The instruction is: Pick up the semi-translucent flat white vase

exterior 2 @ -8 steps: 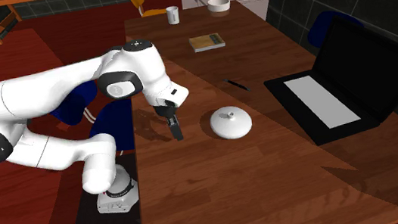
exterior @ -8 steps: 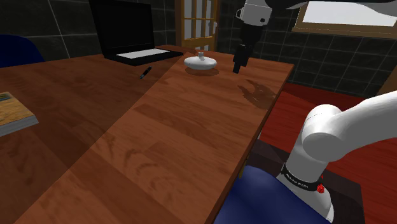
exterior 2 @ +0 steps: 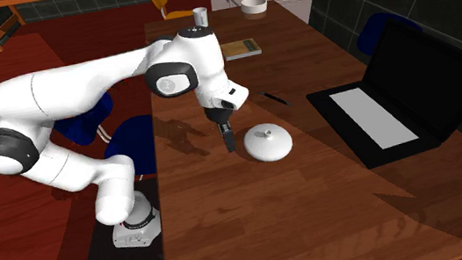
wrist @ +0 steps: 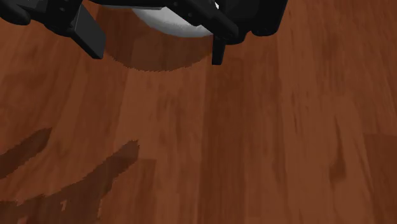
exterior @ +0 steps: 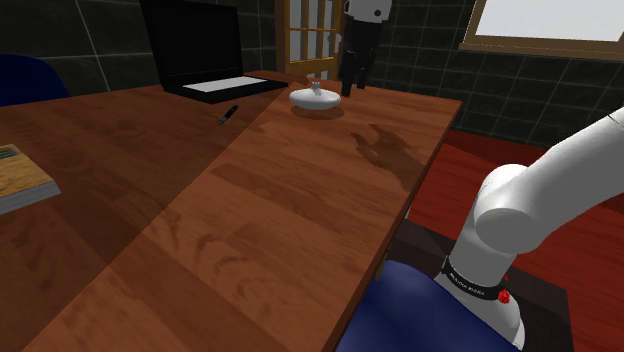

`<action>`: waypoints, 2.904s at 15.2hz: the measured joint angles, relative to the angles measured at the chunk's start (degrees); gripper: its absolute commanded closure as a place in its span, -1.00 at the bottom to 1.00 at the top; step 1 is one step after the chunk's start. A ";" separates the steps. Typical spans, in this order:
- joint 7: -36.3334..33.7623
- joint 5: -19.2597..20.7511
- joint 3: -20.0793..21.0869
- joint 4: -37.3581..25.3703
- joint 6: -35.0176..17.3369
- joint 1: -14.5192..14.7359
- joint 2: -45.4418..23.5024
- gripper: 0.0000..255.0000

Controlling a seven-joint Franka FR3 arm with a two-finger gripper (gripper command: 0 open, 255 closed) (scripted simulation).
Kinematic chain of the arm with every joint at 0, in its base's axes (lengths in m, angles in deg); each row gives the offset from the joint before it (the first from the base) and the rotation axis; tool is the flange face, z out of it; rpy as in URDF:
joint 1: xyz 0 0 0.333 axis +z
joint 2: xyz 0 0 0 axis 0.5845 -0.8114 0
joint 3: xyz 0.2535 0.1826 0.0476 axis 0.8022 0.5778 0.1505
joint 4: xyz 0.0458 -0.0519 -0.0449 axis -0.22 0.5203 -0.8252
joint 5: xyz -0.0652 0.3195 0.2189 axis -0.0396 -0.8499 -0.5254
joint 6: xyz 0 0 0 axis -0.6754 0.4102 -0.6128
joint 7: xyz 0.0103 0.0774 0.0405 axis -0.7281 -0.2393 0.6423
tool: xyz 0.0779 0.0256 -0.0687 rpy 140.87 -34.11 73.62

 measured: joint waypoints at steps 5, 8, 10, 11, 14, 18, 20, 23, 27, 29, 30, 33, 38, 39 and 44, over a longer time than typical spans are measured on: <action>-1.15 -0.11 0.21 -14.95 3.34 -0.28 -13.10 -1.00; -1.88 -0.16 0.36 -26.35 7.37 -0.34 -21.37 -1.00; -2.22 -0.16 0.40 -29.82 8.29 -0.35 -24.33 -1.00; -2.24 -0.16 0.36 -29.62 7.88 -0.39 -24.61 -1.00; -2.54 -0.14 0.42 -26.96 5.68 -0.35 -24.22 -1.00; -2.66 -0.13 0.38 -23.67 3.18 -0.36 -23.45 1.00; -2.64 -0.12 0.36 -23.39 2.95 -0.38 -23.37 1.00; -2.62 -0.11 0.34 -23.38 2.90 -0.40 -23.31 1.00; -2.63 -0.11 0.35 -23.46 2.93 -0.39 -23.36 1.00; -2.64 -0.12 0.37 -23.87 3.30 -0.37 -23.44 1.00; -2.68 -0.13 0.42 -24.52 3.84 -0.34 -23.59 1.00; -2.39 -0.14 0.34 -27.33 5.98 -0.40 -24.25 1.00; -2.19 -0.16 0.39 -33.42 10.29 -0.37 -26.04 1.00; -2.16 -0.17 0.40 -34.87 11.26 -0.36 -26.52 1.00; -1.93 -0.17 0.43 -41.58 15.69 -0.34 -28.79 1.00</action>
